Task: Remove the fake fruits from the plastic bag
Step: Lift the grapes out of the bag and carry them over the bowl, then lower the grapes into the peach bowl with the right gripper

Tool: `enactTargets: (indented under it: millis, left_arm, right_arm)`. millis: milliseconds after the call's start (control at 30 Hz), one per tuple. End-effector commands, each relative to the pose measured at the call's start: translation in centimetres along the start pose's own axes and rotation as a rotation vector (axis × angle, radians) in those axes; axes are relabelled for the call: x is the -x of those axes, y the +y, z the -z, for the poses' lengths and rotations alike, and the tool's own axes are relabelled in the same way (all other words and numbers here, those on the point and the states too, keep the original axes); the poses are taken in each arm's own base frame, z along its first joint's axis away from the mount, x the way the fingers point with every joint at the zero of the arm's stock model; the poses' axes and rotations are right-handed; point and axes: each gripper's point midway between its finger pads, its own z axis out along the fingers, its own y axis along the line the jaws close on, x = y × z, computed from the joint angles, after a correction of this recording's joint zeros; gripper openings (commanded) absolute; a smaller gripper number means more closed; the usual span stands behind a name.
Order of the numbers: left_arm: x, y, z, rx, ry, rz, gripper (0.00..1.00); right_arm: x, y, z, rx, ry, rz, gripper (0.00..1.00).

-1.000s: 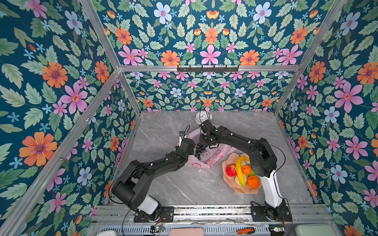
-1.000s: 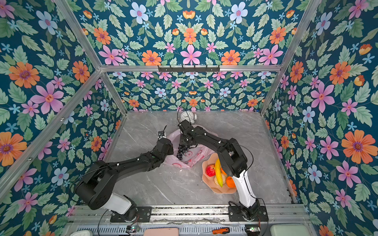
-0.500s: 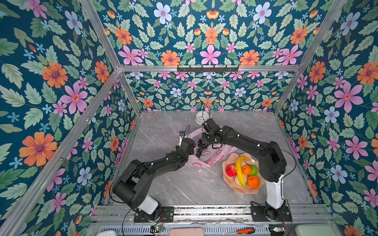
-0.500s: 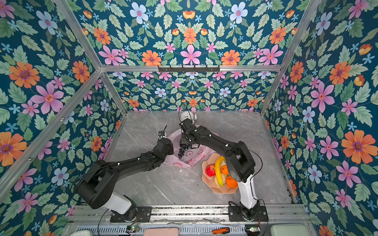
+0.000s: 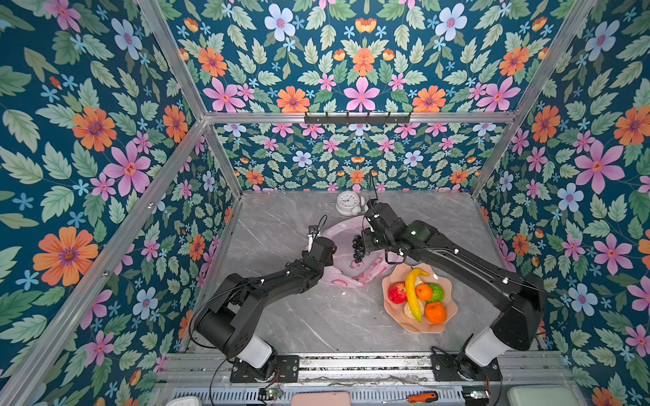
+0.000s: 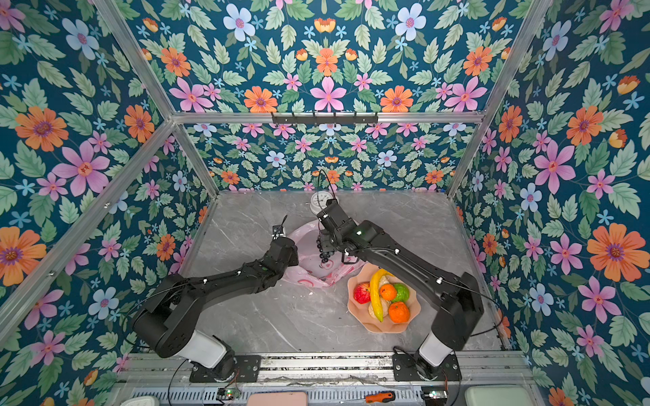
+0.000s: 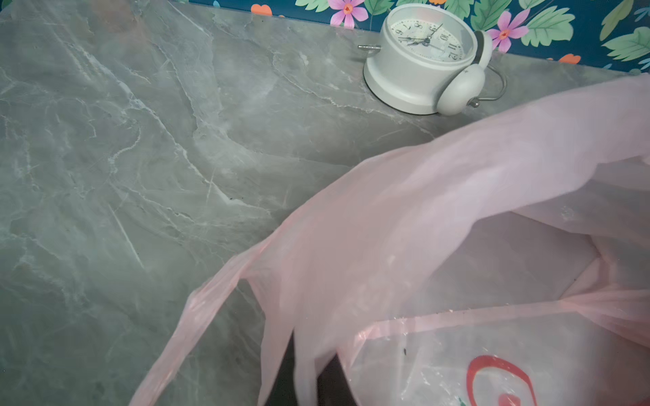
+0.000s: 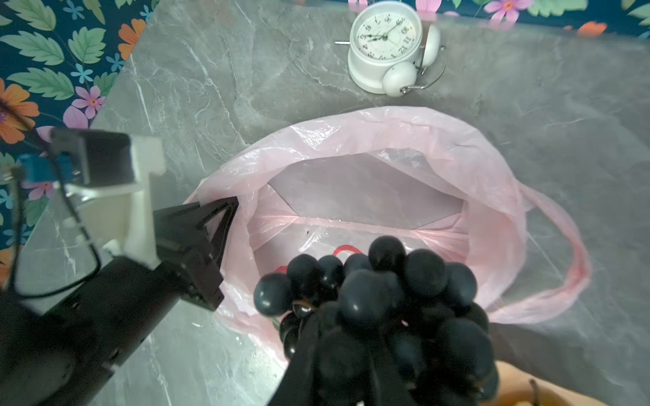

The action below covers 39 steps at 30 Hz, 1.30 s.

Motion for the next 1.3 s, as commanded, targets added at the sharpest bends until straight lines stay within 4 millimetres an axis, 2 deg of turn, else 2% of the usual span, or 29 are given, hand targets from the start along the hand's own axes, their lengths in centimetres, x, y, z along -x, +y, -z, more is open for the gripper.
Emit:
enactTargets:
  millis: [0, 200, 400, 700, 1133, 1267]
  left_arm:
    - [0.3, 0.3, -0.1, 0.022, -0.006, -0.008, 0.10]
    - [0.2, 0.3, -0.2, 0.023, -0.002, -0.012, 0.10]
    - [0.1, 0.3, -0.3, 0.027, -0.002, -0.014, 0.10]
    - [0.3, 0.5, -0.2, 0.032, -0.005, -0.017, 0.10]
    - [0.1, 0.4, -0.3, 0.028, 0.000, -0.017, 0.10]
    - [0.1, 0.3, -0.3, 0.025, 0.000, -0.014, 0.10]
  right_arm:
    - [-1.3, -1.7, 2.1, -0.064, 0.021, 0.060, 0.20]
    - [-3.4, -2.7, 6.1, -0.094, 0.035, 0.120, 0.20]
    - [-6.0, -3.0, 8.2, -0.118, 0.073, 0.168, 0.20]
    - [-9.8, -3.3, 9.7, -0.139, 0.139, 0.185, 0.20]
    - [-15.5, -5.3, 9.5, -0.174, 0.267, 0.120, 0.20]
    - [-16.2, -5.5, 9.7, -0.184, 0.281, 0.102, 0.20]
